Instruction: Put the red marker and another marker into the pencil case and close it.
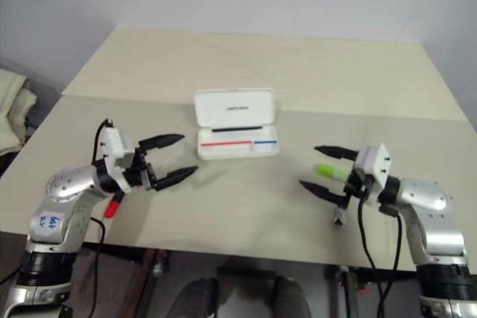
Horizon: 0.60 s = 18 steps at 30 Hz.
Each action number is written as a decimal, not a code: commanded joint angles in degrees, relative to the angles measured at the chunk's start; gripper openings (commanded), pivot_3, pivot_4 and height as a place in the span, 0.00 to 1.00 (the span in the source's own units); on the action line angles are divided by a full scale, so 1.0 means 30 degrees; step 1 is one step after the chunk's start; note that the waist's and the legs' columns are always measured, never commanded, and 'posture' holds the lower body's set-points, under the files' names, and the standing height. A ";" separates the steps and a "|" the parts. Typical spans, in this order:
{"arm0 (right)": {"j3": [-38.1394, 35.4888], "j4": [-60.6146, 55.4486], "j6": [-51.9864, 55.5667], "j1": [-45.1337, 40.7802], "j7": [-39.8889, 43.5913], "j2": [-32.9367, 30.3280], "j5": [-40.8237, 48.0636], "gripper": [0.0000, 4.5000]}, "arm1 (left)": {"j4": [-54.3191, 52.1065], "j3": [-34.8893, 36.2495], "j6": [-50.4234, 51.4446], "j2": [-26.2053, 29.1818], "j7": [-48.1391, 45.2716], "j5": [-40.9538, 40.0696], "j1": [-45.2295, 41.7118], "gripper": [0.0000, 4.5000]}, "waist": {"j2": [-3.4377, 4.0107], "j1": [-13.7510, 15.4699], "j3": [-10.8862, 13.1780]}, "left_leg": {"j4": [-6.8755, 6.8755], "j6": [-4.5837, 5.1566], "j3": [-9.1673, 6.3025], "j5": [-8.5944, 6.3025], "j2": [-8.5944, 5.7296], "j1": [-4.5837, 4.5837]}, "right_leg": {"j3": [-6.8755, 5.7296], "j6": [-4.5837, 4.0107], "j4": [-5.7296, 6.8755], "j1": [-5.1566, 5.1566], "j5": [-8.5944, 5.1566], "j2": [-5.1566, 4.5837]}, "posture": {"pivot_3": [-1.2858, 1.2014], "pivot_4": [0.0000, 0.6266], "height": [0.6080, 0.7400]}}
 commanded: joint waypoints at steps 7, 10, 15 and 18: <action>0.1185 -0.1327 0.0416 -0.0869 -0.0528 0.0993 0.0029 1.00 | 0.0893 -0.0041 -0.1190 0.0979 -0.1099 0.0683 -0.0284 0.40 | 0.0001 0.0028 0.0001 | -0.0016 -0.0004 0.0004 -0.0008 0.0001 -0.0006 | 0.0000 0.0000 0.0007 -0.0013 0.0000 -0.0001 | 0.52 0.24 1.00; 0.1332 -0.2114 0.0885 -0.0928 -0.0792 0.1021 0.0202 1.00 | 0.2229 -0.0791 -0.1680 0.1265 -0.1878 0.1424 -0.1273 0.40 | 0.0001 0.0094 0.0002 | -0.0012 -0.0003 0.0004 -0.0011 -0.0001 -0.0015 | 0.0001 0.0003 0.0007 -0.0014 0.0001 -0.0001 | 0.52 0.24 1.00; 0.1561 -0.3391 0.2029 -0.0979 -0.1195 0.1077 0.0523 1.00 | 0.7350 -0.2697 -0.3508 0.1465 -0.2733 0.4115 -0.4889 0.40 | -0.0002 0.0085 0.0003 | 0.0009 -0.0006 0.0006 -0.0007 -0.0002 -0.0016 | 0.0000 0.0005 0.0005 -0.0011 0.0005 0.0005 | 0.52 0.24 1.00; 0.1723 -0.4279 0.2859 -0.0847 -0.1408 0.1068 0.0788 1.00 | 0.9454 -0.3331 -0.4318 0.1318 -0.3892 0.4569 -0.6528 0.40 | -0.0003 0.0004 0.0003 | 0.0002 -0.0005 0.0012 -0.0008 -0.0001 -0.0015 | 0.0000 0.0006 0.0017 -0.0018 0.0007 0.0005 | 0.52 0.24 1.00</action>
